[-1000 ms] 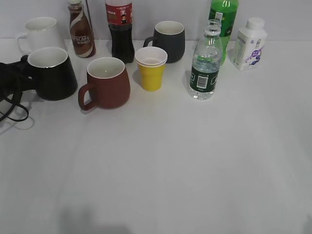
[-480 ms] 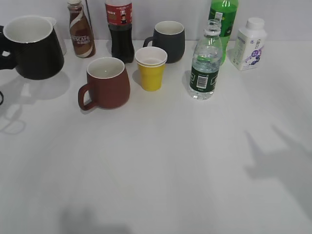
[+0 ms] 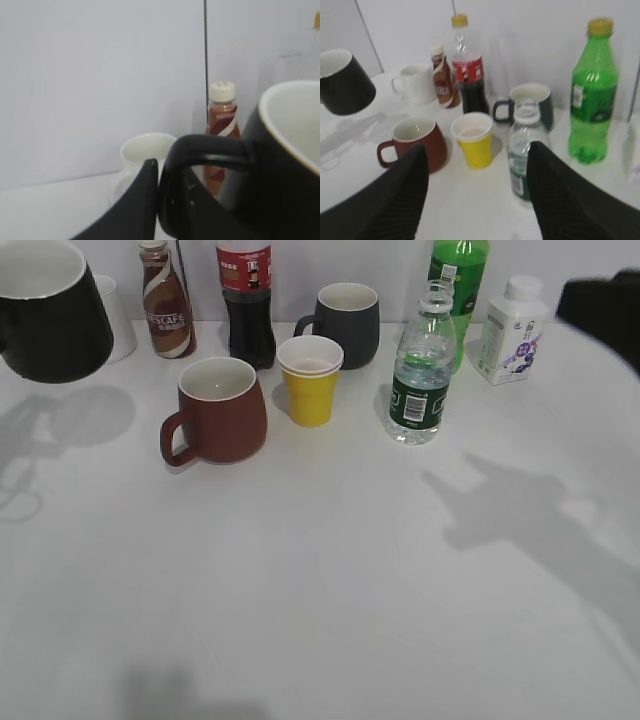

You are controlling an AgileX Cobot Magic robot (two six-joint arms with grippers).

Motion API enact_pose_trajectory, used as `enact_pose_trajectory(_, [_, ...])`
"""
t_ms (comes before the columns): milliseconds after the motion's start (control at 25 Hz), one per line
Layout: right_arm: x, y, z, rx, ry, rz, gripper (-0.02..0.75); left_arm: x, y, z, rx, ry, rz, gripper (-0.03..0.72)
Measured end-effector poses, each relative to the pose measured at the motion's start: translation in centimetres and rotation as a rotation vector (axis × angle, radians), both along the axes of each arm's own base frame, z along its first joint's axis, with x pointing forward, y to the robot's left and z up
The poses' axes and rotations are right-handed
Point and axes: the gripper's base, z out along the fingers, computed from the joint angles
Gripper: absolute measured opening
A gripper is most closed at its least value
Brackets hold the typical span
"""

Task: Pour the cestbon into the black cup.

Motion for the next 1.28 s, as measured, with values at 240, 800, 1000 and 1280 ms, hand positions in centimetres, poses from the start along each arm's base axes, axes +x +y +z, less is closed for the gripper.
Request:
enact_pose_trajectory(240, [3.5,-1.3,-6.5,-0.032,0.467,-0.214,0.441,-0.3,0.0,0.6,0.013,0.000,-0.003,0.053])
enact_pose_trajectory(800, [5.0,6.3,-7.8,-0.162,-0.074,-0.176,0.445,-0.6,-0.1,1.2,0.019,-0.018,-0.006,0.053])
enact_pose_trajectory(1000, [6.3,6.9,-11.0,-0.120,-0.049,-0.205,0.622,-0.6,-0.1,1.2,0.020,-0.017,-0.006,0.053])
enact_pose_trajectory(1280, [9.3,8.4,-13.1,-0.101,-0.023,-0.223,0.673,-0.9,-0.1,1.7,0.022,-0.030,-0.004,0.053])
